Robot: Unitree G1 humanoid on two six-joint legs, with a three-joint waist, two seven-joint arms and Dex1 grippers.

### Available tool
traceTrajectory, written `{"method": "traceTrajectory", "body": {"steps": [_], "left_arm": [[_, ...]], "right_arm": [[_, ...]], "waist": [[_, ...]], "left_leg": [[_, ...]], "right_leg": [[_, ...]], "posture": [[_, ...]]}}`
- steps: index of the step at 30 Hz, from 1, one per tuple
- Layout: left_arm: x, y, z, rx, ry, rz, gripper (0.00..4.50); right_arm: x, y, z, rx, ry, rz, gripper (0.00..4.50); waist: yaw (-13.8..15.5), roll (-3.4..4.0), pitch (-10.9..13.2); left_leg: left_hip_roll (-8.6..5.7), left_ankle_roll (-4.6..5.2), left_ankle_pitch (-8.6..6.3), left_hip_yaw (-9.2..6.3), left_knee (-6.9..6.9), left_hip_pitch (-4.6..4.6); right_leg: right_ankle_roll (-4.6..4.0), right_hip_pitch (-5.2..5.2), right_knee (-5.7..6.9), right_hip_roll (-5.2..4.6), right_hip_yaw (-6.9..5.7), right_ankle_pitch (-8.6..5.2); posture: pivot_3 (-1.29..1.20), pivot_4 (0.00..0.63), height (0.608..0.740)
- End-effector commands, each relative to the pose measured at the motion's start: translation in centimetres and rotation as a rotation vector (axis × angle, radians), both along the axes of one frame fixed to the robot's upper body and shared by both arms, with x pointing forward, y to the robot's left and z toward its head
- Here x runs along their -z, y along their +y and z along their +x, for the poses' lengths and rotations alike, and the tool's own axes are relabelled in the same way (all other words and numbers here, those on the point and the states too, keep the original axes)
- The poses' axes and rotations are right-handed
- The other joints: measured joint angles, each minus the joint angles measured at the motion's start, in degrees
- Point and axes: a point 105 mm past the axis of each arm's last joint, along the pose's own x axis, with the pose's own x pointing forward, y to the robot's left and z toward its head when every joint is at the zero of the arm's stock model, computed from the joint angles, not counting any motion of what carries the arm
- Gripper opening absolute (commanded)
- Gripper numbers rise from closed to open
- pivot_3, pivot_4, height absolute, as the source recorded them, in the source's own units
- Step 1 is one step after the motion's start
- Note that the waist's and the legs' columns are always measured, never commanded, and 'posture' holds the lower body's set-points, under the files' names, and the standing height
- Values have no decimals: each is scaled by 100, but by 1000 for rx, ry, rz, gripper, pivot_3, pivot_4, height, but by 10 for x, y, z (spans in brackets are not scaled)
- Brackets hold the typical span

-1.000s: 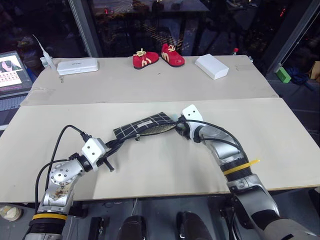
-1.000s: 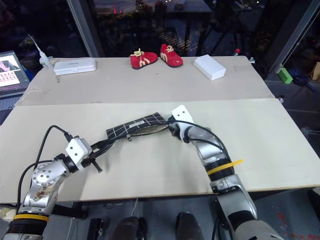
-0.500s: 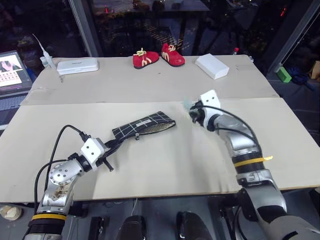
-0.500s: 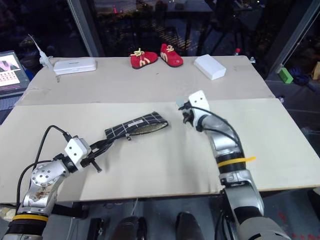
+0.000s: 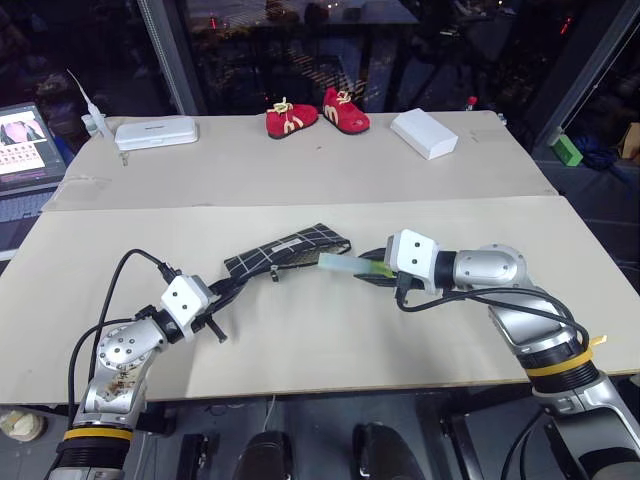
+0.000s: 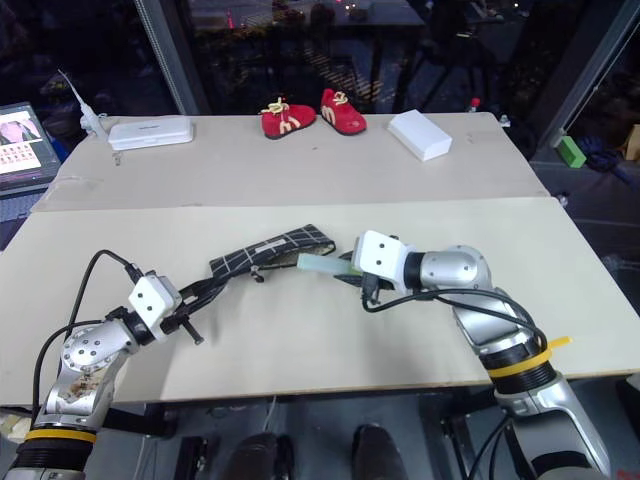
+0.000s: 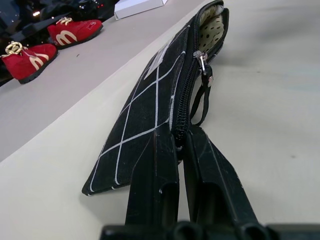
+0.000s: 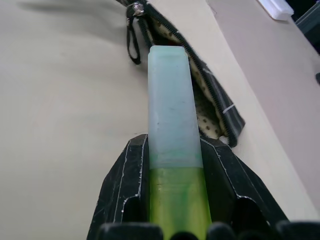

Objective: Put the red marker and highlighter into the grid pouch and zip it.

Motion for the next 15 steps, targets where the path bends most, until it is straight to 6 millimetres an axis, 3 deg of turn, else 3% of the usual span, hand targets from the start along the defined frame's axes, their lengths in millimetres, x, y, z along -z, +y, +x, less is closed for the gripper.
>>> {"method": "traceTrajectory", "body": {"steps": [1,9,15], "left_arm": [[-9,-1,1,9,-38,-6,0],[-13,0,3,11,-44,-5,0],[-12,-4,4,28,-44,-5,0]], "right_arm": [[-10,5,3,-8,-56,17,1066],[0,2,13,17,-68,-33,1066],[2,12,24,19,-104,-54,1066]], "waist": [[8,0,0],[18,0,0],[-4,0,0]], "left_leg": [[-1,0,0,1,0,-2],[-3,0,0,1,0,-3],[-3,0,0,4,0,-2]], "right_leg": [[0,0,-1,-1,0,0],[0,1,-3,-3,0,0],[0,0,-2,-3,1,0]], "posture": [[0,150,740],[0,150,740],[0,150,740]]}}
